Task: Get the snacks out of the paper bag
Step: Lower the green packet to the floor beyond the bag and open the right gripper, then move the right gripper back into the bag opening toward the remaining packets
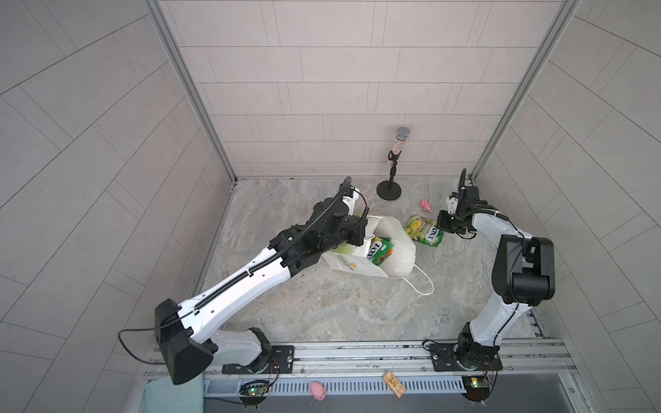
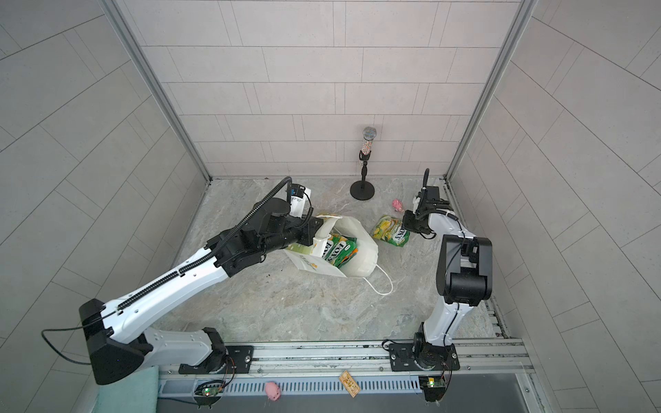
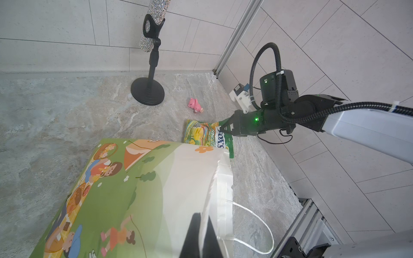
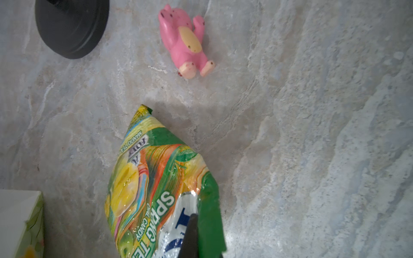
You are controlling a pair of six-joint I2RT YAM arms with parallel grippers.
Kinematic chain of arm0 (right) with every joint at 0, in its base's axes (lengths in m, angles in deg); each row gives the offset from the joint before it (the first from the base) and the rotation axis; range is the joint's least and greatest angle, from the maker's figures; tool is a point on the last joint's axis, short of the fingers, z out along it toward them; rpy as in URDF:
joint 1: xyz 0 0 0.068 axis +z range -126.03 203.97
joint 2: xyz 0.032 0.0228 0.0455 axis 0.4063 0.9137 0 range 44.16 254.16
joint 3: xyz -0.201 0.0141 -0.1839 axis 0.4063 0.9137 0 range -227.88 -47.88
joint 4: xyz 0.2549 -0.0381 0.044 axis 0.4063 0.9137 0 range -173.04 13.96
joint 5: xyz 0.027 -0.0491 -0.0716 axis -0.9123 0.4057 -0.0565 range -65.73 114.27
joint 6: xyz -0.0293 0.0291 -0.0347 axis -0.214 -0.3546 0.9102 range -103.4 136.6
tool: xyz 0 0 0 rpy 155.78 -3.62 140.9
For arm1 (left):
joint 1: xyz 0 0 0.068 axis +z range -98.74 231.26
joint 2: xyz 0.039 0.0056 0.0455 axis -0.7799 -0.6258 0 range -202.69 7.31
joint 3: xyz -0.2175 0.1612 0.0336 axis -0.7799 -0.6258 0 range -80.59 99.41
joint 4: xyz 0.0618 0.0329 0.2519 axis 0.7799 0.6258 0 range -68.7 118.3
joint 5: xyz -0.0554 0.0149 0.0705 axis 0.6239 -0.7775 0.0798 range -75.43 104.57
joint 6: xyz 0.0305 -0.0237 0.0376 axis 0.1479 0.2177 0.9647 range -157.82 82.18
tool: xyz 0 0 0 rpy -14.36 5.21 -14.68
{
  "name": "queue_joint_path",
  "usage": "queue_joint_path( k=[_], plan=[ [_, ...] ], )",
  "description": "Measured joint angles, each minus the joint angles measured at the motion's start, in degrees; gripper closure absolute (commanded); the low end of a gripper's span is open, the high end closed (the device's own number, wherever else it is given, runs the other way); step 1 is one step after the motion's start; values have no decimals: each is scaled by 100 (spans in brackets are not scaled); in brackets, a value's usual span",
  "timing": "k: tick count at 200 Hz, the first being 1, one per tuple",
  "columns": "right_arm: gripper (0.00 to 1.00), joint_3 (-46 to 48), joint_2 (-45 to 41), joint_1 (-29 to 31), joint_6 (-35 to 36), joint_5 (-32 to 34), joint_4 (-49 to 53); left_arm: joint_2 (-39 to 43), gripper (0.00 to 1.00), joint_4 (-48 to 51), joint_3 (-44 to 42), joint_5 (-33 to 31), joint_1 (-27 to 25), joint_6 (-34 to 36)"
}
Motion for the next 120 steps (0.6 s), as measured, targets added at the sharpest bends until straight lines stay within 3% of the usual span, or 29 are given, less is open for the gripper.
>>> queue_joint_path(
  k=[32,78,99,120],
  plan=[
    [97,-74,114,0,59,326,144,-2,100,0,0,4,0,2],
    [61,-304,216,0,50,625,297,-26,100,0,0,37,0,7],
    [54,-278,133,-2,9,680,302,-31,100,0,0,66,0,13],
    [53,-118,-223,-2,-35,632,315,-37,100,-2,0,118,0,15]
  ],
)
